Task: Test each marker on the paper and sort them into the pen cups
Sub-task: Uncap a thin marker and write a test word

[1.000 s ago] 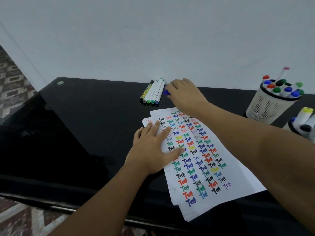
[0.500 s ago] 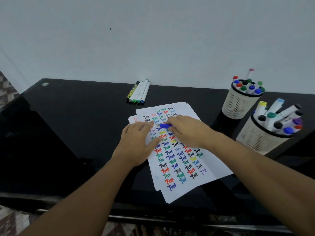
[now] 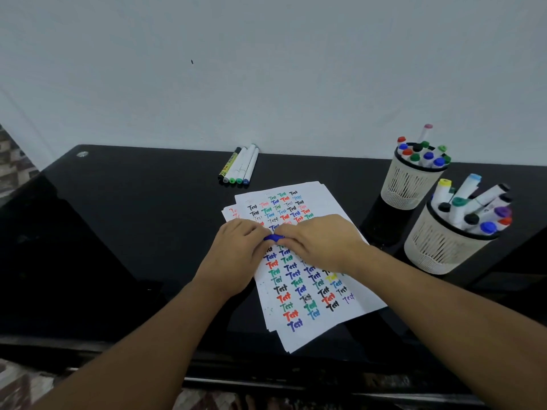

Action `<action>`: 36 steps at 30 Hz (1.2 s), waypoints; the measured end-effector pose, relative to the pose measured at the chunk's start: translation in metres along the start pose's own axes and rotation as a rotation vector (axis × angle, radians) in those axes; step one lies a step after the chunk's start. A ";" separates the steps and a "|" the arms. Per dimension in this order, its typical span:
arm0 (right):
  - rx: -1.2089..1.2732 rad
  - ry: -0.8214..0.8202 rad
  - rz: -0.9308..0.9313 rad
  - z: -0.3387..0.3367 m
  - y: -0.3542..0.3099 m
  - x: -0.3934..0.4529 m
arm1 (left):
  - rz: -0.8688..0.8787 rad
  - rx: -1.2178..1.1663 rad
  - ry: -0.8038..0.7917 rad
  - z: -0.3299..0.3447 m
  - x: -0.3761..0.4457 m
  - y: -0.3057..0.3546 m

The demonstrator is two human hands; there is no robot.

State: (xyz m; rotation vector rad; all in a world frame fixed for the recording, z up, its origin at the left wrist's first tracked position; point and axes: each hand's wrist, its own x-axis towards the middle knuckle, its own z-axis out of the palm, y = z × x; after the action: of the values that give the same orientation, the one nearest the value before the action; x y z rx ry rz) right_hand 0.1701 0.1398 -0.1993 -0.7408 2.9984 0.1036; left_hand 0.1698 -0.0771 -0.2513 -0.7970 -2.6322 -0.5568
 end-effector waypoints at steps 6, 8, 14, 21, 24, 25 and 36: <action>0.050 0.002 0.089 -0.008 0.005 -0.006 | -0.036 -0.021 -0.029 -0.003 0.002 0.002; 0.132 0.017 0.142 -0.010 0.009 -0.015 | -0.051 -0.021 -0.041 -0.003 0.003 0.001; 0.719 0.218 0.321 -0.009 0.019 -0.045 | -0.068 -0.019 -0.047 -0.006 0.003 0.003; 1.249 0.399 0.447 0.010 0.011 -0.093 | -0.058 -0.020 -0.072 -0.009 0.001 0.005; 1.318 0.417 0.484 0.022 0.010 -0.106 | -0.092 -0.034 -0.089 -0.010 0.000 0.008; 1.354 0.438 0.492 0.024 0.010 -0.107 | -0.108 -0.055 -0.091 -0.011 -0.001 0.012; 1.387 0.543 0.485 0.033 0.007 -0.107 | -0.084 0.043 -0.480 0.001 -0.007 0.074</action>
State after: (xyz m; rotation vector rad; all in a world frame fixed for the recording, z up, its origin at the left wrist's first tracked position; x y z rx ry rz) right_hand 0.2629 0.1982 -0.2249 0.1652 2.5349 -2.0986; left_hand 0.2178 -0.0235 -0.2350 -0.9020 -3.1132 -0.3608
